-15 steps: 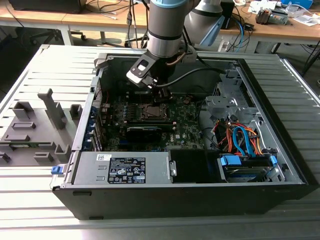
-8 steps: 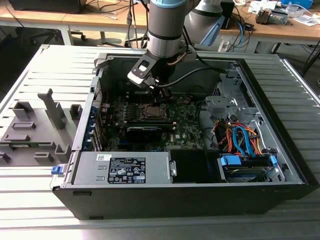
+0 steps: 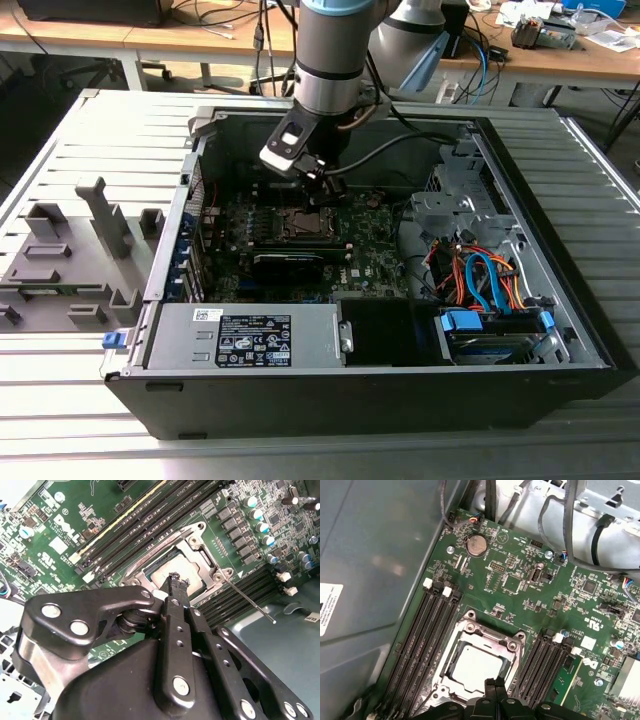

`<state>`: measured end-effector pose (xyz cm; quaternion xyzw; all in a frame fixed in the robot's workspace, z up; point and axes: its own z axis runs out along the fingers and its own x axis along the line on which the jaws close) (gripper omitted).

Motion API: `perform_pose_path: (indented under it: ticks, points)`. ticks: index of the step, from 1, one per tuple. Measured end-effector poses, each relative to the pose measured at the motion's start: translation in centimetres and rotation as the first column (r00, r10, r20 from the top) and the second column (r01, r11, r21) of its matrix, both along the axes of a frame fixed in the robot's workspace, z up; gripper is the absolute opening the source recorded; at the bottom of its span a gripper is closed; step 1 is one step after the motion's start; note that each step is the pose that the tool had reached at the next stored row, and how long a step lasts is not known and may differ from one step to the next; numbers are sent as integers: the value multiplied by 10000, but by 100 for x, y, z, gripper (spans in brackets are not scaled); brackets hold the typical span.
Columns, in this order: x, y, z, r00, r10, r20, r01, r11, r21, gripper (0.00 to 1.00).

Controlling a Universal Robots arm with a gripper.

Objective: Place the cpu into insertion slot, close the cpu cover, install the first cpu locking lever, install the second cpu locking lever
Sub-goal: 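Install the first cpu locking lever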

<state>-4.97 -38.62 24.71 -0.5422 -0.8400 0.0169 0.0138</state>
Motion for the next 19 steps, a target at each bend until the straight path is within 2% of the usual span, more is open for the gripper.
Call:
perform_pose_path:
  ticks: [4, 12, 15, 18, 19]
  points:
    - [0, 0, 0, 9993, 363, 0, -363, 9993, 0, 11]
    - [0, 0, 0, 9944, 1052, 3, -1052, 9944, 35, 11]
    - [0, 0, 0, 9893, 1462, 12, -1462, 9892, 96, 11]
    - [0, 0, 0, 9814, 1919, 20, -1919, 9813, 145, 11]
    - [0, 0, 0, 9763, 2166, 25, -2166, 9761, 178, 11]
